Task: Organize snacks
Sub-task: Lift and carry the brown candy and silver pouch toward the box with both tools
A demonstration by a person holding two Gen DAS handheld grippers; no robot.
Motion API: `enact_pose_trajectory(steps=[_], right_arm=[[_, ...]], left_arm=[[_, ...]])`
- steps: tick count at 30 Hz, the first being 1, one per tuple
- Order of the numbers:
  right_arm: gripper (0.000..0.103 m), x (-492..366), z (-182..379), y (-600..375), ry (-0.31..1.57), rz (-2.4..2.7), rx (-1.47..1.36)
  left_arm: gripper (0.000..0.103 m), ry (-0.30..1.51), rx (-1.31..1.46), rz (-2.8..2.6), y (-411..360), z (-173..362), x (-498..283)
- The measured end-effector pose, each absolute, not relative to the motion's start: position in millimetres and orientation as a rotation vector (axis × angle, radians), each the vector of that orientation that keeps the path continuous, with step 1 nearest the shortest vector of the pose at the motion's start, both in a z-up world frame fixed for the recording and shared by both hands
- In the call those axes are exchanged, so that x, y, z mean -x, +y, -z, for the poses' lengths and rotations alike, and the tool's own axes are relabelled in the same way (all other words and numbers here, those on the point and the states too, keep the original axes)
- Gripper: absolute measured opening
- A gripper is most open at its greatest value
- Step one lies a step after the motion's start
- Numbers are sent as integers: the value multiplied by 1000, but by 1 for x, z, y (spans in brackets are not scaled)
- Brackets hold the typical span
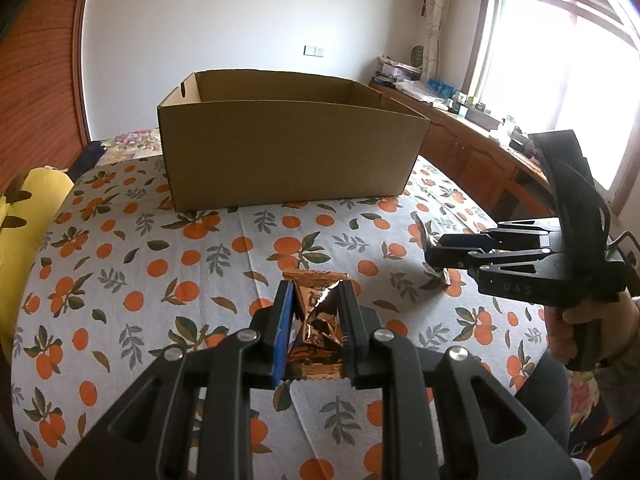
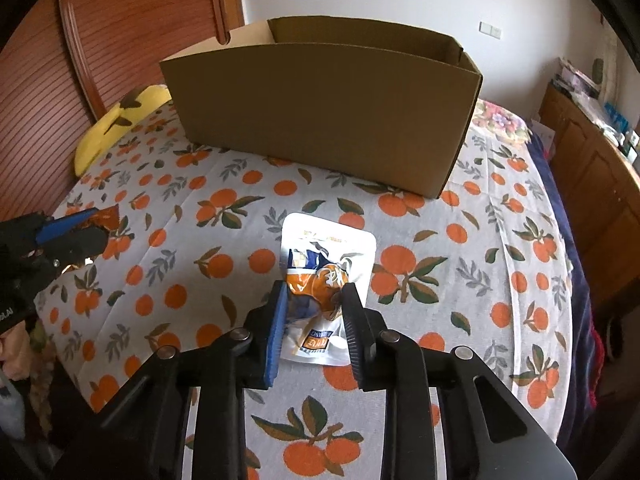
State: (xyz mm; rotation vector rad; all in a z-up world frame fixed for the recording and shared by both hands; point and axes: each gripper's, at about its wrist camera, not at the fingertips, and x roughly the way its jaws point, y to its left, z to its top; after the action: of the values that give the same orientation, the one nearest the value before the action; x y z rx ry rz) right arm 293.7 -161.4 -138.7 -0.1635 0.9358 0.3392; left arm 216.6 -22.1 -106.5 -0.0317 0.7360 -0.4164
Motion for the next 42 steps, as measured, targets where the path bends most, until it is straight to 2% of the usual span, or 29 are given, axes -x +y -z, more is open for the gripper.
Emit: enact_pose_trajectory(steps=[3,5,9,12,13,17,24,30,42], right_arm=[[24,-290,135,-163,919,-340,160],[17,-287,129,-166,903,-345,147],[13,-286,124,-176,898,-336,121],[1,-289,120,-186,895,-313,100],[1,-290,119,-190,902,-309,92],[1,-293,121,-204,918,-301,53],[8,-299,122,-201,932,-312,67],[19,-309,123,-200,975,-289,56],[21,-302,129,-233,1019,-315,-177]], left_arm=[[20,734,29,414,-23,106,-216],[20,735,29,412,-22,106,-215],[20,737,25,411,-24,106,-216],[20,738,20,412,-26,106,-215],[20,739,19,413,-26,106,-215],[20,743,20,412,-26,108,-217],[20,753,16,411,-28,112,-220],[20,754,21,404,-25,112,-221],[20,753,29,401,-21,114,-223]])
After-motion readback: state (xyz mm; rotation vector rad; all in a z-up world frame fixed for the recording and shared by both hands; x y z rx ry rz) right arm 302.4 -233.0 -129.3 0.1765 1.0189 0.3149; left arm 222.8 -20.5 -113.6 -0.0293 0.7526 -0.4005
